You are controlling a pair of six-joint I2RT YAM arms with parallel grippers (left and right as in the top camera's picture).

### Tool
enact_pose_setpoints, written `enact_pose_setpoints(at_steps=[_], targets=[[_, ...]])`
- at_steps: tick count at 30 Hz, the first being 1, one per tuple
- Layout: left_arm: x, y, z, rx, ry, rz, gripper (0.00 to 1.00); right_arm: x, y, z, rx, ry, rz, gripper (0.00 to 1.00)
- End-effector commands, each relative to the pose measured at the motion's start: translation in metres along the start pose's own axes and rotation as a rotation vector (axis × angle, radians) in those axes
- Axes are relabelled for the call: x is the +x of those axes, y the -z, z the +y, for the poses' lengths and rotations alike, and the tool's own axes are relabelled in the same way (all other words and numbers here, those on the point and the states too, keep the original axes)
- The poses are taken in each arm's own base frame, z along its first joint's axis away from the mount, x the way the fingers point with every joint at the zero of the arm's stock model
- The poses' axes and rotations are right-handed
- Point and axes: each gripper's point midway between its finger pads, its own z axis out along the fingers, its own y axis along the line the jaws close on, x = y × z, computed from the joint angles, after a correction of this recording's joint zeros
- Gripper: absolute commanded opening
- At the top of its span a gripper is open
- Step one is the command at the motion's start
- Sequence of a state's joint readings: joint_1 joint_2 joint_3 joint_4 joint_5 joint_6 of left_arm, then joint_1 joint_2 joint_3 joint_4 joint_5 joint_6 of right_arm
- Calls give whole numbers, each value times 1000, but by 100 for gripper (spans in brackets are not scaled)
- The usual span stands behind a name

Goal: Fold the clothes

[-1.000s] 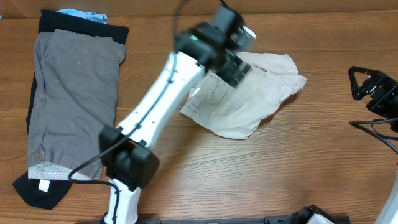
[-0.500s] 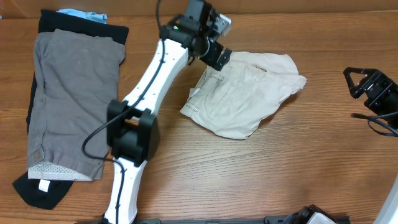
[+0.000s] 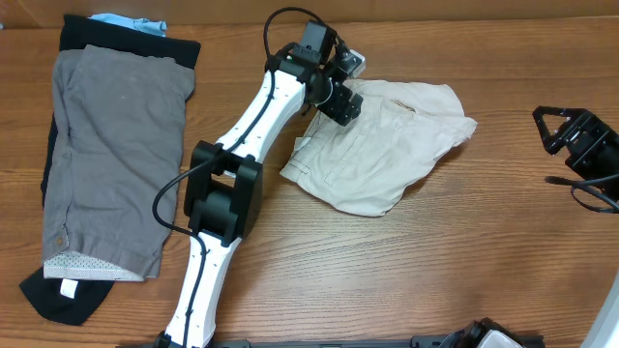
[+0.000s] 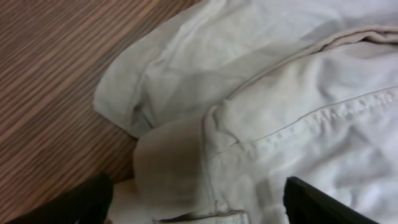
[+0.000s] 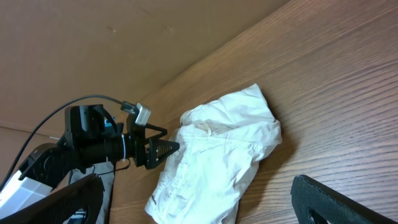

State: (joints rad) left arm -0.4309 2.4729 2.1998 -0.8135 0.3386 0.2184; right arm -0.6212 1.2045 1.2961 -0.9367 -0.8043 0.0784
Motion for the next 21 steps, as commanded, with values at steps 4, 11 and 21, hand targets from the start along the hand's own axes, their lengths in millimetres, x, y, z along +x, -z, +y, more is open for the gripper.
enact_pose_setpoints(at_steps=[4, 11, 21], targets=[[15, -20, -13, 39, -37, 42, 79, -7, 6, 8, -11, 23, -20, 100], [15, -27, -7, 16, -48, 21, 84, -8, 6, 7, -4, 24, -23, 100], [16, -37, 2, -27, -58, -6, 87, -8, 5, 7, -4, 23, -22, 100]])
